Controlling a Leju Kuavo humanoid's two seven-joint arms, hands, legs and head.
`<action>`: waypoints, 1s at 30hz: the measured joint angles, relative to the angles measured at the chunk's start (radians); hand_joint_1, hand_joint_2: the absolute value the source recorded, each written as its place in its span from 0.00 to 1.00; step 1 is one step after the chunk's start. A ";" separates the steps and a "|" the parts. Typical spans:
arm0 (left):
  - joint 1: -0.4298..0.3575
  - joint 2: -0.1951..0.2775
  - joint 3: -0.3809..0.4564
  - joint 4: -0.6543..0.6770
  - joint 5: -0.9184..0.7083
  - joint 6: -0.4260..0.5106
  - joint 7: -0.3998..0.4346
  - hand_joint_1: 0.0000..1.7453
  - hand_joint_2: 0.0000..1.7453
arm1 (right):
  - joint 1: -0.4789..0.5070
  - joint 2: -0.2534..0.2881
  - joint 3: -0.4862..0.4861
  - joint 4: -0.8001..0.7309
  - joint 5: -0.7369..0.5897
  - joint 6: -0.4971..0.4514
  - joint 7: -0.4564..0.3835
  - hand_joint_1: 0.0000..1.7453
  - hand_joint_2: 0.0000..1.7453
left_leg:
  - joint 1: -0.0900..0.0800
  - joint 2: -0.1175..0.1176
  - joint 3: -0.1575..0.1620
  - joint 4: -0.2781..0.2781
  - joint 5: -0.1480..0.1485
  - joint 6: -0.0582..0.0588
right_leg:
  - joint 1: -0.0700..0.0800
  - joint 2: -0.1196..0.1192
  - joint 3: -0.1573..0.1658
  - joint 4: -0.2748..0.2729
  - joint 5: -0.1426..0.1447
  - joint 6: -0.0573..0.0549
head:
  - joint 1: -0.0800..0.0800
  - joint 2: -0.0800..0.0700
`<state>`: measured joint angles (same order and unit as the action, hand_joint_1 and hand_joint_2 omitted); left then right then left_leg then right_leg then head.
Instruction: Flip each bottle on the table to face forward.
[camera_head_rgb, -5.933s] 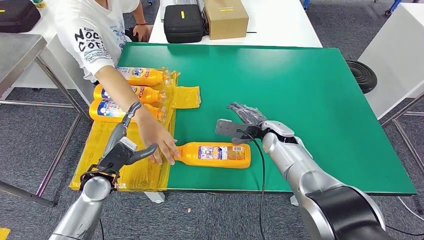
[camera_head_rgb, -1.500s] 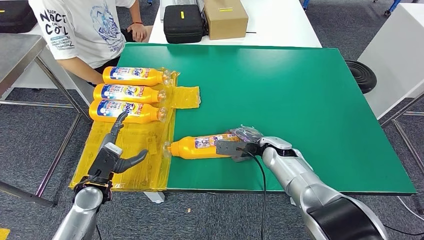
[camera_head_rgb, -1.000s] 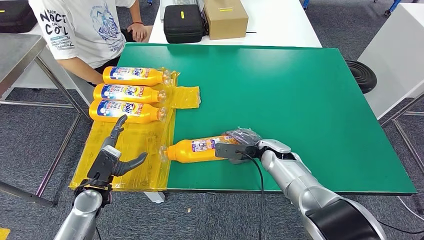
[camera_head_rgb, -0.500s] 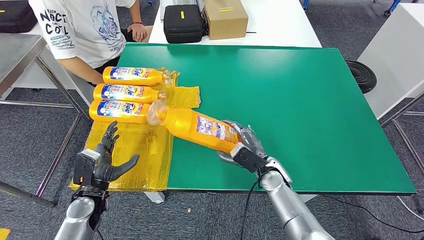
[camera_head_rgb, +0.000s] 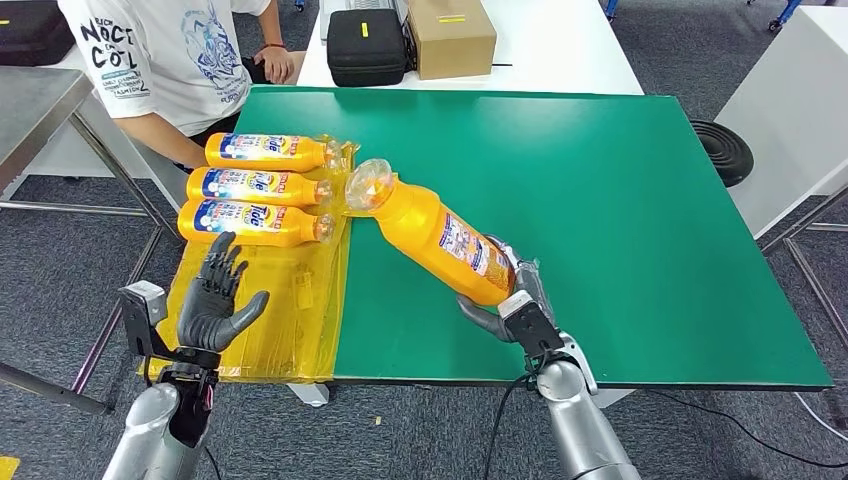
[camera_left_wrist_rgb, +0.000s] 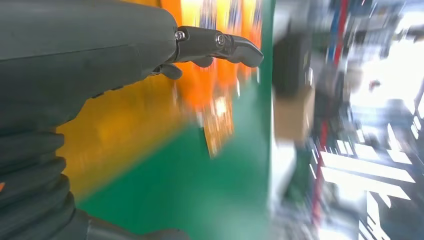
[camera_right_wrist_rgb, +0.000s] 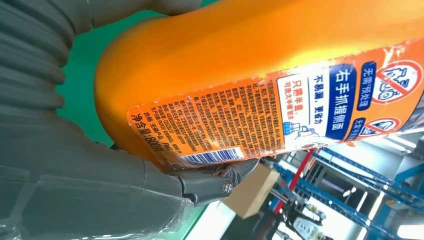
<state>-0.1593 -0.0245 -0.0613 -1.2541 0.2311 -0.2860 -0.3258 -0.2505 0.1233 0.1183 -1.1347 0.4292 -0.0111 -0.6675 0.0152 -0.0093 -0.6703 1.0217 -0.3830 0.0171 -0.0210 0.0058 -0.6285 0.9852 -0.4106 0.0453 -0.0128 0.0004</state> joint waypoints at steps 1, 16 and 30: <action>-0.003 -0.004 -0.007 0.006 0.062 -0.053 0.018 0.00 1.00 | -0.002 0.006 -0.001 0.004 0.000 0.007 0.001 1.00 1.00 | 0.000 0.000 0.000 0.000 0.000 0.000 | 0.000 0.000 0.000 0.000 0.000 0.000 | 0.000 0.000; -0.071 -0.052 -0.247 0.112 0.332 -0.292 0.061 0.00 1.00 | -0.094 0.105 0.059 0.246 0.005 0.044 -0.017 1.00 1.00 | 0.000 0.000 0.000 0.000 0.000 0.000 | 0.000 0.000 0.000 0.000 0.000 0.000 | 0.000 0.000; -0.109 -0.062 -0.307 0.167 0.290 -0.242 0.051 0.00 1.00 | -0.112 0.122 0.090 0.327 0.016 0.061 -0.025 1.00 1.00 | 0.000 0.000 0.000 0.000 0.000 0.000 | 0.000 0.000 0.000 0.000 0.000 0.000 | 0.000 0.000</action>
<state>-0.2683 -0.0862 -0.3685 -1.0870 0.5211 -0.5282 -0.2747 -0.3623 0.2449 0.2084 -0.8081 0.4451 0.0502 -0.6925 0.0152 -0.0093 -0.6703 1.0217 -0.3829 0.0171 -0.0209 0.0058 -0.6284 0.9853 -0.4105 0.0454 -0.0129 0.0004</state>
